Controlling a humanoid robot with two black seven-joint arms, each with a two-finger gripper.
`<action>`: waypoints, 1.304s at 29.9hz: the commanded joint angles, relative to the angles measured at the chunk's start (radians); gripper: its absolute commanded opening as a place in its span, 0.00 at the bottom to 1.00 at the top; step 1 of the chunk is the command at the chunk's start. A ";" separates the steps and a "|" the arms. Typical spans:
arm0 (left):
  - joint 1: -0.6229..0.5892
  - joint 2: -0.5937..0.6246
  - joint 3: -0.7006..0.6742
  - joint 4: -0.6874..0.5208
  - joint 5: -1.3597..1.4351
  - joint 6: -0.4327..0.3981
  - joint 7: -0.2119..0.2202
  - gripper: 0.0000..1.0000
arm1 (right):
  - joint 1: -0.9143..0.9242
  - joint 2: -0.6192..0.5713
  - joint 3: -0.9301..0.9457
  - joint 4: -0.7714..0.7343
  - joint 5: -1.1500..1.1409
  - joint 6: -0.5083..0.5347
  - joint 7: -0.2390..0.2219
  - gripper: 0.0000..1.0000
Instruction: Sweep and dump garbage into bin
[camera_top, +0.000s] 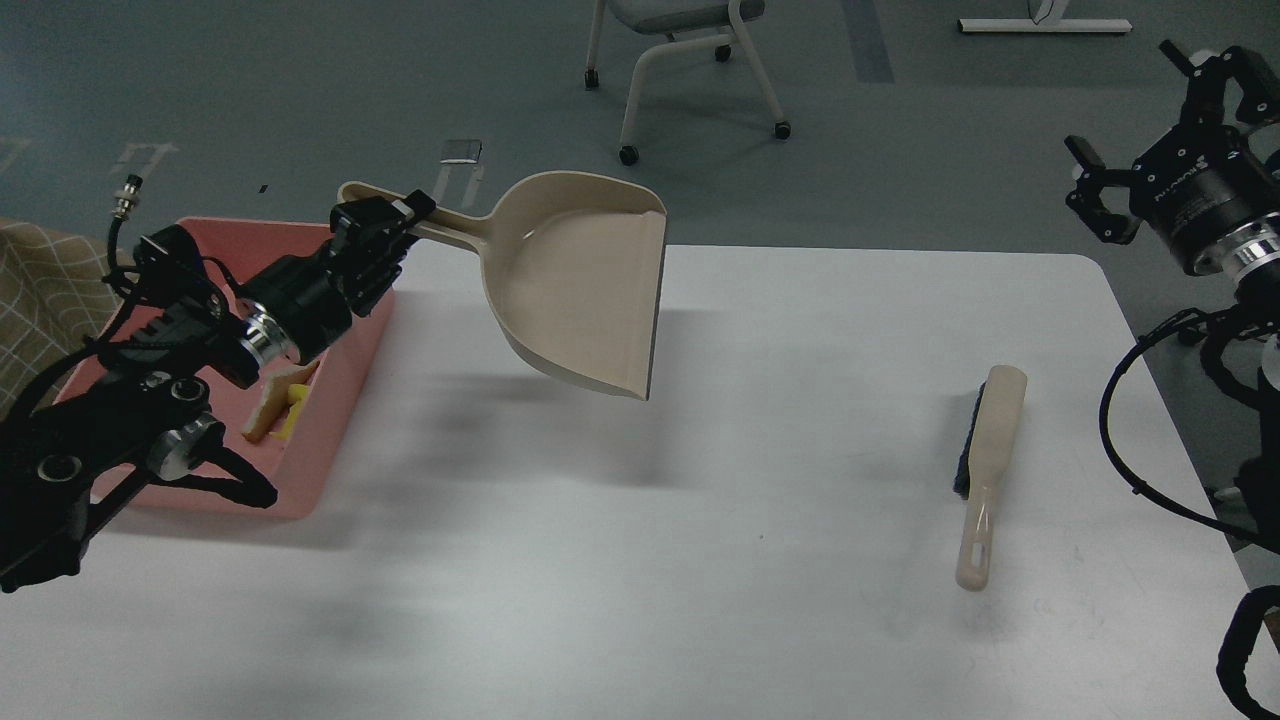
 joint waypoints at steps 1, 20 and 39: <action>-0.005 -0.088 0.030 0.004 0.002 0.053 0.052 0.08 | -0.001 0.009 -0.004 -0.001 0.000 0.000 0.000 1.00; 0.050 -0.284 0.087 0.084 0.004 0.215 0.135 0.13 | -0.018 0.003 -0.004 0.007 0.003 0.000 -0.002 1.00; 0.056 -0.100 0.087 0.056 0.006 0.195 0.190 0.89 | -0.033 0.006 -0.001 0.016 0.004 0.000 0.000 1.00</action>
